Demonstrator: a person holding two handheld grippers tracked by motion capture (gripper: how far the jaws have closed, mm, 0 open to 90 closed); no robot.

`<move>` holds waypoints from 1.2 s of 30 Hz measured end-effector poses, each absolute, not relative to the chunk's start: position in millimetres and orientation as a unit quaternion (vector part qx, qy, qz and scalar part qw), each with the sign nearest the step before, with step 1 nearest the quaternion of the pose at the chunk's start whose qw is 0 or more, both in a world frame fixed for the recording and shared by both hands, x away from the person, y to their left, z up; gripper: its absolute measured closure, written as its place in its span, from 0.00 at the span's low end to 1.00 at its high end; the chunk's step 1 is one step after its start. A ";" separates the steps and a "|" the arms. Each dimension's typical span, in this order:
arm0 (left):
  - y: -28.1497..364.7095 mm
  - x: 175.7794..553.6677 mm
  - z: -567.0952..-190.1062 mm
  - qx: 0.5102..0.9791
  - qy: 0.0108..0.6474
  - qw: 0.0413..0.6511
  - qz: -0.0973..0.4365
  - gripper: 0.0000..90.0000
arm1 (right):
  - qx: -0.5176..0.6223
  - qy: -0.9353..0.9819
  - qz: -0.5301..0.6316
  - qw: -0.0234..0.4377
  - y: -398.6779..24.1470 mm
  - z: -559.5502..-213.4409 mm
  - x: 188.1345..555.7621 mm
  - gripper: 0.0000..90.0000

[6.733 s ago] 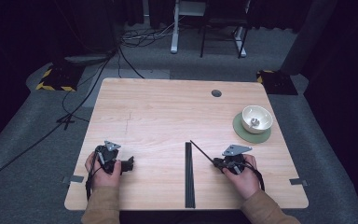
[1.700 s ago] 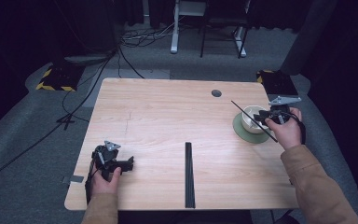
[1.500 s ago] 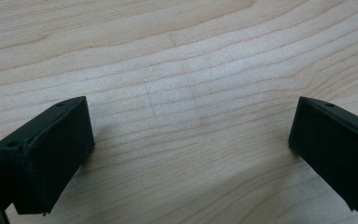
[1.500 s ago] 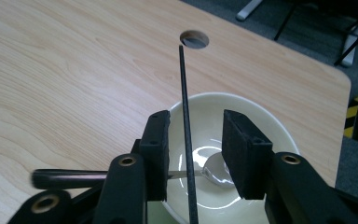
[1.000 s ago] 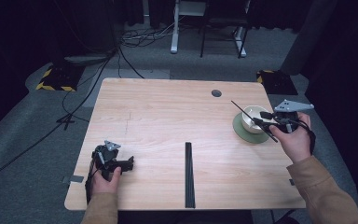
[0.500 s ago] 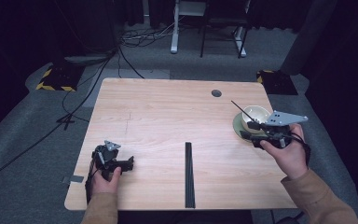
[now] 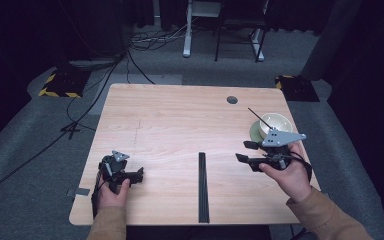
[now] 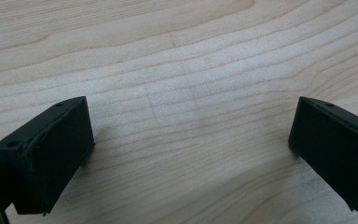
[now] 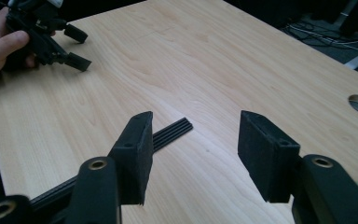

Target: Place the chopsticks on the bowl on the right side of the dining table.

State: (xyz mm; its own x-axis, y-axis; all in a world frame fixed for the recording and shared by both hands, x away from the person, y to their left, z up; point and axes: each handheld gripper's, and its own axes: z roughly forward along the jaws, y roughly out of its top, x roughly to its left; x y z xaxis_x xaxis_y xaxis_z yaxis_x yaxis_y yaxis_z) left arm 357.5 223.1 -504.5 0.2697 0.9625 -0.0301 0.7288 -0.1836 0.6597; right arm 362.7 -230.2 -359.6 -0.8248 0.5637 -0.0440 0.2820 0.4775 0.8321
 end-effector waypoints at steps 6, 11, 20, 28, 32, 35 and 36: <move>223.1 357.5 -504.5 0.742 0.570 0.289 0.202 0.00 | 0.249 0.848 0.447 0.138 -215.9 -371.6 362.4 0.48; 223.2 357.5 -504.5 0.743 0.569 0.290 0.202 0.00 | 0.237 0.858 0.441 0.115 -204.7 -386.6 362.2 0.51; 223.2 357.5 -504.5 0.743 0.569 0.289 0.202 0.00 | 0.253 0.860 0.434 0.096 -189.3 -413.2 360.9 0.50; 223.1 357.4 -504.6 0.743 0.569 0.290 0.200 0.00 | 0.267 0.861 0.426 0.078 -181.0 -440.2 361.0 0.47; 223.0 357.4 -504.6 0.742 0.570 0.290 0.201 0.00 | 0.273 0.860 0.425 0.067 -177.7 -454.3 358.6 0.46; 223.1 357.4 -504.6 0.743 0.569 0.290 0.200 0.00 | 0.277 0.862 0.421 0.063 -174.1 -465.2 354.6 0.46; 223.1 357.4 -504.6 0.743 0.569 0.290 0.200 0.00 | 0.277 0.862 0.421 0.063 -174.1 -465.2 354.6 0.46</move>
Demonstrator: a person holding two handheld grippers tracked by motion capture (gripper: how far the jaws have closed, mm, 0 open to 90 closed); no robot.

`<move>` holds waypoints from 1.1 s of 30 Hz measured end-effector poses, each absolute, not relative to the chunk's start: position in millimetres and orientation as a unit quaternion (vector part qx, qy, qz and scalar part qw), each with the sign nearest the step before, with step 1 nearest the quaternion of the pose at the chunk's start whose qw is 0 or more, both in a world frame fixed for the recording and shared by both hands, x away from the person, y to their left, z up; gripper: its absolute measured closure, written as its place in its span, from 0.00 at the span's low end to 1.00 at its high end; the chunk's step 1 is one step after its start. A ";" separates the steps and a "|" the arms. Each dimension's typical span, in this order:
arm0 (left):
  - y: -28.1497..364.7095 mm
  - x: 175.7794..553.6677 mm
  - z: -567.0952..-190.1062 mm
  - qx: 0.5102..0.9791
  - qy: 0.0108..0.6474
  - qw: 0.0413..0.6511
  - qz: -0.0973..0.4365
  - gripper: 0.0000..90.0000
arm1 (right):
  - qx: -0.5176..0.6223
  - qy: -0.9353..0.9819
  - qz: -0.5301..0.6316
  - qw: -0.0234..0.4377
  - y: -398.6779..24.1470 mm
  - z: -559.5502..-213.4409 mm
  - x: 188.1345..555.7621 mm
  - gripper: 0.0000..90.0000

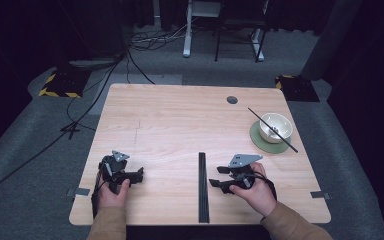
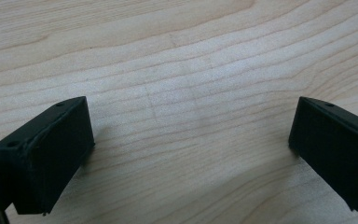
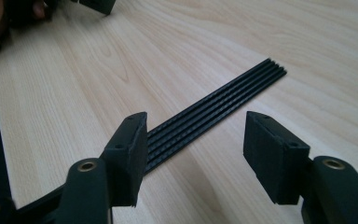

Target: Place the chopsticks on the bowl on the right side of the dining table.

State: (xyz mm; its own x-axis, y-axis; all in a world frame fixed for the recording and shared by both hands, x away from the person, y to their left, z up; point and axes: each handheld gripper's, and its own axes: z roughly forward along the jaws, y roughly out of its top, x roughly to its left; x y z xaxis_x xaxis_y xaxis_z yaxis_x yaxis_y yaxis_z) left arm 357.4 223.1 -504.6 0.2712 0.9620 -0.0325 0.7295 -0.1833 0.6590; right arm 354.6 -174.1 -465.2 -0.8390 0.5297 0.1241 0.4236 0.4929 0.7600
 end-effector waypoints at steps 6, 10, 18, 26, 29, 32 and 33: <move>223.1 357.4 -504.5 0.743 0.569 0.289 0.201 0.00 | 0.281 0.865 0.413 0.052 -167.0 -483.7 347.4 0.45; 223.0 357.5 -504.6 0.743 0.569 0.290 0.201 0.00 | 0.279 0.867 0.408 0.061 -162.7 -489.2 344.7 0.44; 223.0 357.5 -504.7 0.742 0.569 0.290 0.200 0.00 | 0.282 0.870 0.401 0.063 -159.5 -494.3 342.3 0.43; 223.0 357.5 -504.7 0.743 0.569 0.290 0.201 0.00 | 0.279 0.871 0.399 0.065 -158.5 -495.6 341.0 0.42; 223.0 357.5 -504.6 0.743 0.569 0.290 0.201 0.00 | 0.274 0.873 0.398 0.065 -157.9 -497.4 341.2 0.42; 223.1 357.5 -504.6 0.743 0.569 0.290 0.201 0.00 | 0.273 0.874 0.397 0.065 -157.7 -497.2 340.7 0.42; 223.2 357.5 -504.6 0.743 0.569 0.289 0.202 0.00 | 0.278 0.873 0.396 0.069 -157.3 -497.3 340.3 0.42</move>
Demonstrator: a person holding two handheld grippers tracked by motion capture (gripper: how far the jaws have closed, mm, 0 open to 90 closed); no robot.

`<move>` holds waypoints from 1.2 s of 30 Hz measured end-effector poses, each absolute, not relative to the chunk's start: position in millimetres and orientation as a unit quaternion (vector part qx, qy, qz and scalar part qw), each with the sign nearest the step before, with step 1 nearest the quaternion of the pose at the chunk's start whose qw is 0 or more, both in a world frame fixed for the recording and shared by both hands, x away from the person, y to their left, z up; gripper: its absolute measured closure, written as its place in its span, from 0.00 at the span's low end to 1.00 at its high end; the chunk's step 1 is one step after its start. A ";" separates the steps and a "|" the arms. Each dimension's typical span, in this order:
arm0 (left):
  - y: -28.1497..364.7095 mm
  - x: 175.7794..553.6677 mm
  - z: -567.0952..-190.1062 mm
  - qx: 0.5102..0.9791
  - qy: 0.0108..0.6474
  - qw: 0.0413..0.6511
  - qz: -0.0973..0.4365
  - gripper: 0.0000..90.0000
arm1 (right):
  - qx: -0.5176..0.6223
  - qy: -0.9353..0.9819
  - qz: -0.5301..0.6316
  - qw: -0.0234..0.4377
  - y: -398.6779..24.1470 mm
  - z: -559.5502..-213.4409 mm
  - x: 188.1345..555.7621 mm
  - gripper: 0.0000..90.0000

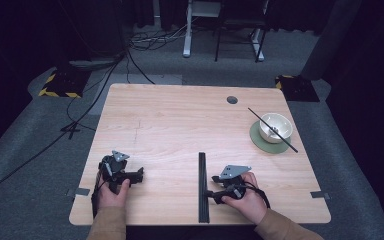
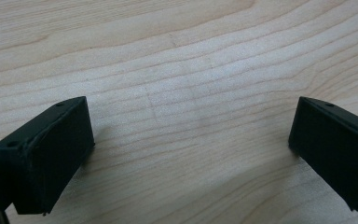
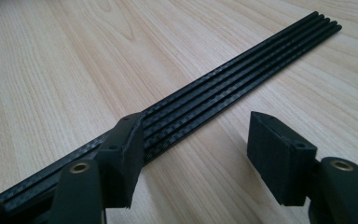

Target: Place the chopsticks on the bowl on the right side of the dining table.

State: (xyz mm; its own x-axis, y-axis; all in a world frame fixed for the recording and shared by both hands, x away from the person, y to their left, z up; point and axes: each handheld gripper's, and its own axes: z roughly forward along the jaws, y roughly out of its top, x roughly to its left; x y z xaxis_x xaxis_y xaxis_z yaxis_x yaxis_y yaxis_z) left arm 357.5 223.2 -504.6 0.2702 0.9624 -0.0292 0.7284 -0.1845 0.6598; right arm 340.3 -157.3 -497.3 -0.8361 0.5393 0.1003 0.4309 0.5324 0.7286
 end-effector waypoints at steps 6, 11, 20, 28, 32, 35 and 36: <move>223.2 357.4 -504.4 0.743 0.570 0.289 0.201 0.00 | 0.281 0.872 0.394 0.070 -158.4 -497.1 340.8 0.42; 223.1 357.5 -504.6 0.743 0.569 0.290 0.201 0.00 | 0.286 0.871 0.392 0.071 -160.4 -496.6 341.8 0.42; 223.2 357.4 -504.4 0.743 0.569 0.289 0.201 0.00 | 0.300 0.866 0.391 0.084 -171.5 -496.9 350.4 0.43; 223.1 357.5 -504.5 0.743 0.569 0.289 0.202 0.00 | 0.300 0.864 0.394 0.089 -174.0 -494.6 350.0 0.46; 223.1 357.4 -504.6 0.742 0.570 0.290 0.201 0.00 | 0.286 0.873 0.383 0.099 -172.3 -496.6 349.6 0.54; 223.2 357.5 -504.5 0.742 0.569 0.289 0.203 0.00 | 0.297 0.872 0.374 0.110 -177.1 -495.4 353.6 0.61; 223.1 357.4 -504.5 0.743 0.570 0.289 0.202 0.00 | 0.296 0.873 0.371 0.113 -180.0 -494.8 355.3 0.64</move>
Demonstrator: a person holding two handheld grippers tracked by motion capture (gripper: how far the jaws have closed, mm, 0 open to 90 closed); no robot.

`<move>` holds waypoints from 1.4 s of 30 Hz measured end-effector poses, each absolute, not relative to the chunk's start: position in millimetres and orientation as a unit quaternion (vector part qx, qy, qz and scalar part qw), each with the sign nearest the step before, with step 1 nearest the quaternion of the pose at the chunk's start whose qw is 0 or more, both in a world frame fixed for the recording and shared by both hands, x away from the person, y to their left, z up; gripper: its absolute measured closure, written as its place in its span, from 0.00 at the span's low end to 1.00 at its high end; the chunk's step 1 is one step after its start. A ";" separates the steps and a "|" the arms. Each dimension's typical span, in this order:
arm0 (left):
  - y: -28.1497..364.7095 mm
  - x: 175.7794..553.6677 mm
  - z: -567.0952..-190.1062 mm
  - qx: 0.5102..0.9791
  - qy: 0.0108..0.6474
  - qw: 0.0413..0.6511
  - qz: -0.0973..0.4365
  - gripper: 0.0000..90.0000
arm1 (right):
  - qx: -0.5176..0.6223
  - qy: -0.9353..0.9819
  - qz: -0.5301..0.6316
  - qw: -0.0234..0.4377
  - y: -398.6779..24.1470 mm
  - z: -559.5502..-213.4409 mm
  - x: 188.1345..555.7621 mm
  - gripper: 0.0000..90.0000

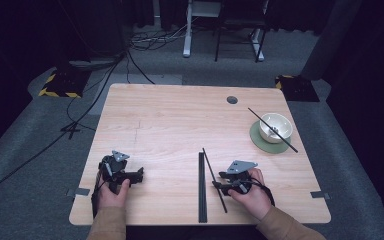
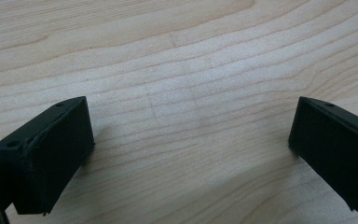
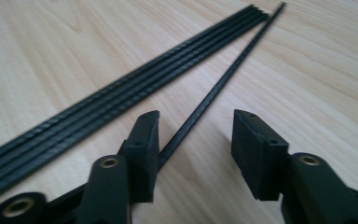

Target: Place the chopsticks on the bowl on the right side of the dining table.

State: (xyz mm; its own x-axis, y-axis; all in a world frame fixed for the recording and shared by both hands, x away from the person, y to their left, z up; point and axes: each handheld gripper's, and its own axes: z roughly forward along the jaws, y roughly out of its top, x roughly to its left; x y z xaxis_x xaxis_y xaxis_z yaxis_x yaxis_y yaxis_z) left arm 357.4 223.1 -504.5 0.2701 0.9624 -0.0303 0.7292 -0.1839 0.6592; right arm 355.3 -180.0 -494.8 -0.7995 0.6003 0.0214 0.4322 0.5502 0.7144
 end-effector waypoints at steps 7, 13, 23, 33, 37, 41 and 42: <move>223.2 357.5 -504.5 0.743 0.569 0.289 0.202 0.00 | 0.316 0.869 0.361 0.121 -194.8 -492.9 366.7 0.79; 223.1 357.4 -504.5 0.742 0.570 0.289 0.202 0.00 | 0.341 0.858 0.360 0.130 -209.5 -493.0 380.1 0.87; 223.0 357.5 -504.6 0.743 0.569 0.290 0.201 0.00 | 0.361 0.850 0.363 0.123 -218.6 -493.0 390.4 0.96; 223.1 357.5 -504.6 0.743 0.569 0.290 0.202 0.00 | 0.362 0.852 0.361 0.115 -224.8 -489.9 395.9 0.96; 223.1 357.5 -504.6 0.742 0.569 0.291 0.200 0.00 | 0.354 0.852 0.365 0.126 -229.4 -481.5 394.1 0.96; 223.3 358.1 -504.5 0.744 0.568 0.289 0.199 0.00 | 0.351 0.849 0.374 0.128 -234.3 -471.6 390.0 0.96; 223.2 358.0 -504.5 0.743 0.569 0.290 0.199 0.00 | 0.350 0.848 0.376 0.129 -235.6 -468.8 388.7 0.96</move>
State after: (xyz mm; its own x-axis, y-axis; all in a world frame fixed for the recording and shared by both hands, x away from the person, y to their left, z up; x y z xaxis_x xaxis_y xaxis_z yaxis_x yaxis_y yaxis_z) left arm 358.0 223.2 -504.5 0.2732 0.9614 -0.0333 0.7305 -0.1848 0.6574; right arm 388.7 -235.6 -468.8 -0.7217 0.6907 0.0452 0.4971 0.4718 0.7282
